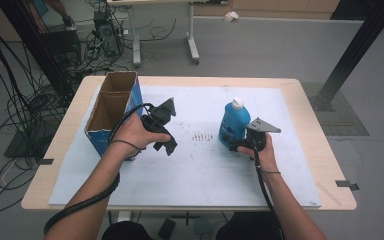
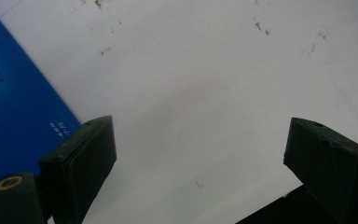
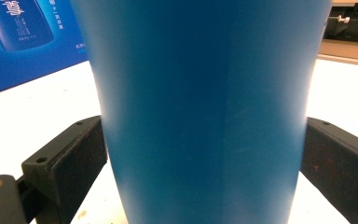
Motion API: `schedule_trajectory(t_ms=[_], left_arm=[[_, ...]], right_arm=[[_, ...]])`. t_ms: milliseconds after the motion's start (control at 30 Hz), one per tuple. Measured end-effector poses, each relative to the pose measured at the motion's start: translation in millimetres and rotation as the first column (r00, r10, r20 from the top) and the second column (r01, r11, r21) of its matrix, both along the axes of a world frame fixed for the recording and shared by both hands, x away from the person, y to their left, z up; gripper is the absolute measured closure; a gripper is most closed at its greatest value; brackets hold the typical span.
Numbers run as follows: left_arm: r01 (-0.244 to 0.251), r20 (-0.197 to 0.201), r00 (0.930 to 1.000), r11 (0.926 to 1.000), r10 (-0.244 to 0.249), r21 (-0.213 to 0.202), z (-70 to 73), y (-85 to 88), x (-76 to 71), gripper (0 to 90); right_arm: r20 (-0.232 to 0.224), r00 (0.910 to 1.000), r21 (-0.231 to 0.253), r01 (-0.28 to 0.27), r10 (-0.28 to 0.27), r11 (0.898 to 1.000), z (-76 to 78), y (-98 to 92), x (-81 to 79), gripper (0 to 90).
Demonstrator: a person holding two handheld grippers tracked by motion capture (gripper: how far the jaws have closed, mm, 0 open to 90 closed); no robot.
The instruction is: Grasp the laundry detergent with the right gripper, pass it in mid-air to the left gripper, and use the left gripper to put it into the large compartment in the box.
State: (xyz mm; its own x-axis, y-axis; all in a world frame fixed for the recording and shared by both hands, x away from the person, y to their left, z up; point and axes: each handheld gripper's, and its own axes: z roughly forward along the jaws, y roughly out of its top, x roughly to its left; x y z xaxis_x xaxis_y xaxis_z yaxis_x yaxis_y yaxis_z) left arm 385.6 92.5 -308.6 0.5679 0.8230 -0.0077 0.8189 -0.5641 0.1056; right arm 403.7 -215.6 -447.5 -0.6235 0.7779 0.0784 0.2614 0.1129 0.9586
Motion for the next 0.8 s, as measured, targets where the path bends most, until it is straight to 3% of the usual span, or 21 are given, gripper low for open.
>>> schedule_trajectory(t_ms=[500, 800], left_arm=[[0.0, -0.002, 1.0, 1.0, 0.0, -0.002, -0.9, 0.4, -0.5, 9.5], [0.006, -0.003, 1.0, 1.0, -0.006, 0.0, -0.6, 0.6, 0.0, 9.5]], right_arm=[[0.0, 1.0, 0.002, 0.005, -0.005, 1.0, -2.0, 2.0, 1.3, 4.6], [0.011, 0.9998, 0.02, 0.015, -0.015, 1.0, -2.2, 2.0, 1.5, 13.8]])
